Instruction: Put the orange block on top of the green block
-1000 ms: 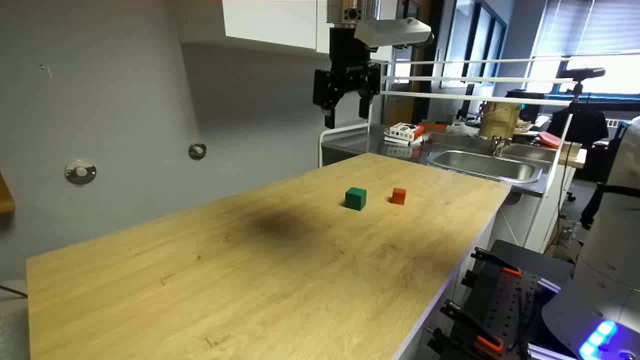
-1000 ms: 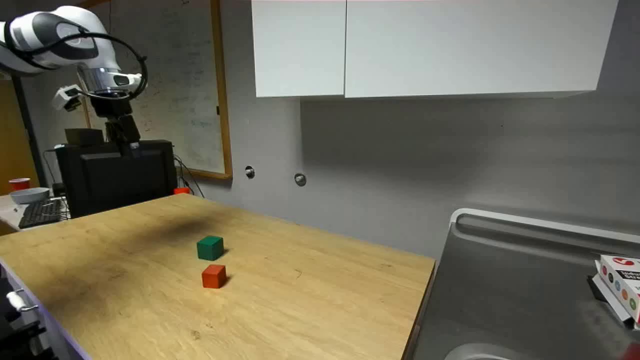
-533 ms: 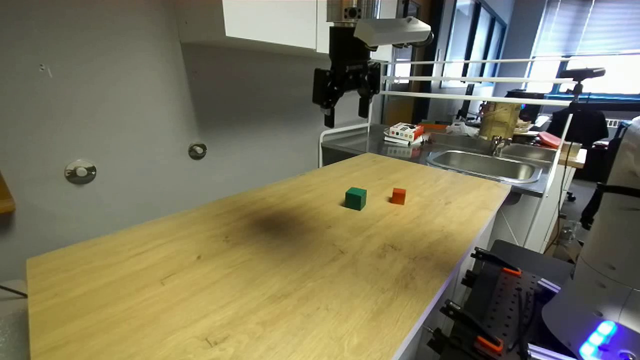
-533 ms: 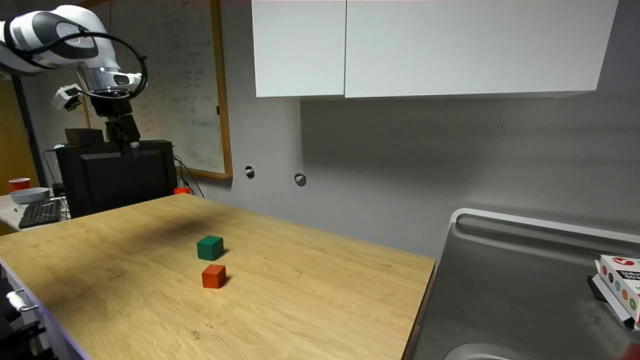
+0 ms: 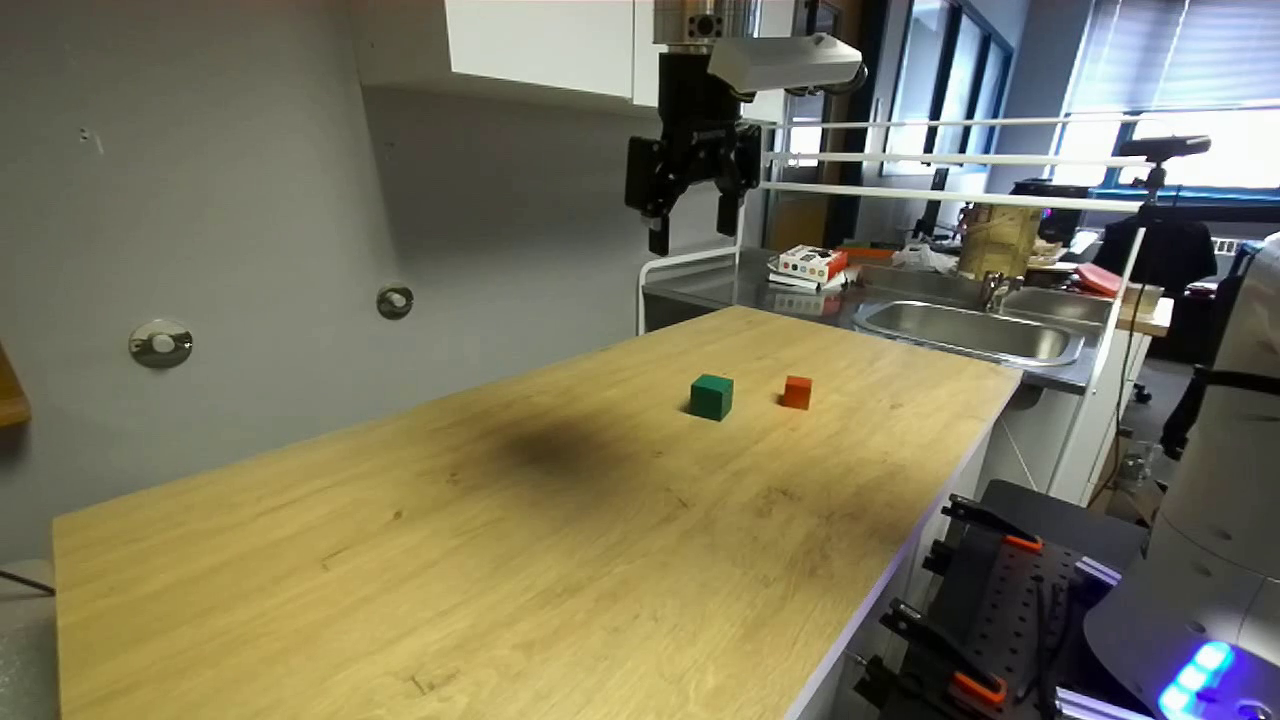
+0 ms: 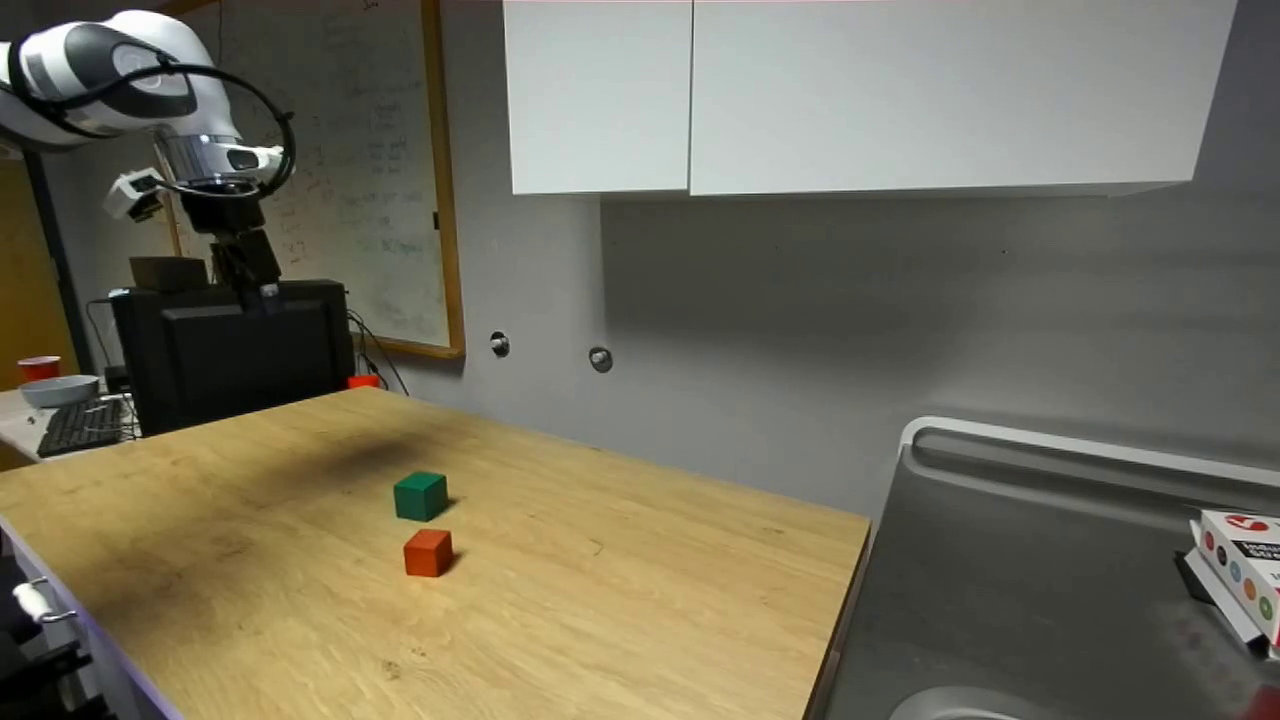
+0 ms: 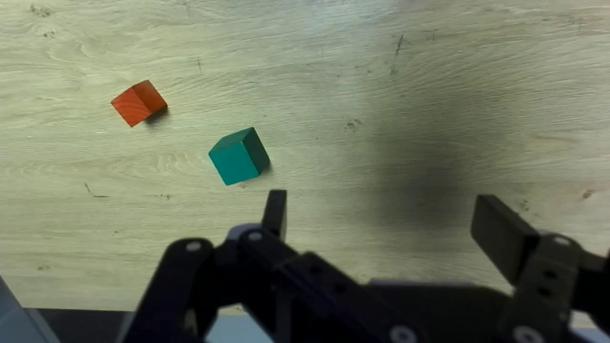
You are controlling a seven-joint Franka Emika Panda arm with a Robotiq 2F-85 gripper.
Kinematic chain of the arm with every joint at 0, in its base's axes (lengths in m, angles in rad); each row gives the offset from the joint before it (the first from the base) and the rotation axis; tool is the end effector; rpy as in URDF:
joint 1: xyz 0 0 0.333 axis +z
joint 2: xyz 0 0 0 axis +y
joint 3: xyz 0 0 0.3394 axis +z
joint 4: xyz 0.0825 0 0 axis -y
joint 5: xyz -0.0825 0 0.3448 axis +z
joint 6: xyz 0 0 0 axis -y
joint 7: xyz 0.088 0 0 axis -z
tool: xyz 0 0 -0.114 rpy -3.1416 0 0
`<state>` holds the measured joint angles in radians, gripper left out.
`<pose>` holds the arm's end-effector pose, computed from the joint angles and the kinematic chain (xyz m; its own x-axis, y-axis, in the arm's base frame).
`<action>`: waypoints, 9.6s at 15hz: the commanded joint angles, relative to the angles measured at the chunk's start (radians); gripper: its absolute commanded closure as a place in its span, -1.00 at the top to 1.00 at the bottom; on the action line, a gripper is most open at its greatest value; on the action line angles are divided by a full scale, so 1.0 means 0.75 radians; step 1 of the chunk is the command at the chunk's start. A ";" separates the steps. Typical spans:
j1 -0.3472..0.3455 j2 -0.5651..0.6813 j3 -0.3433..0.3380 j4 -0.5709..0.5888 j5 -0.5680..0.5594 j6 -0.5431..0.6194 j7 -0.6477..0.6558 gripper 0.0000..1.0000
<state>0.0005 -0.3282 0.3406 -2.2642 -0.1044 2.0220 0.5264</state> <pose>0.3949 0.1471 0.5213 0.9777 -0.1423 0.1547 -0.1650 -0.9756 0.1451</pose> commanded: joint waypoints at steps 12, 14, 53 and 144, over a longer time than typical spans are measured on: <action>-0.023 0.070 -0.288 -0.098 0.045 0.180 -0.077 1.00; -0.048 0.091 -0.353 -0.139 0.068 0.255 -0.117 1.00; -0.270 0.581 -0.727 -0.114 0.612 0.519 -0.444 1.00; -0.045 0.734 -0.631 0.333 0.146 0.153 -0.122 -0.63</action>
<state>-0.0508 0.2030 -0.1537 -2.0711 0.0375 2.1827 0.3977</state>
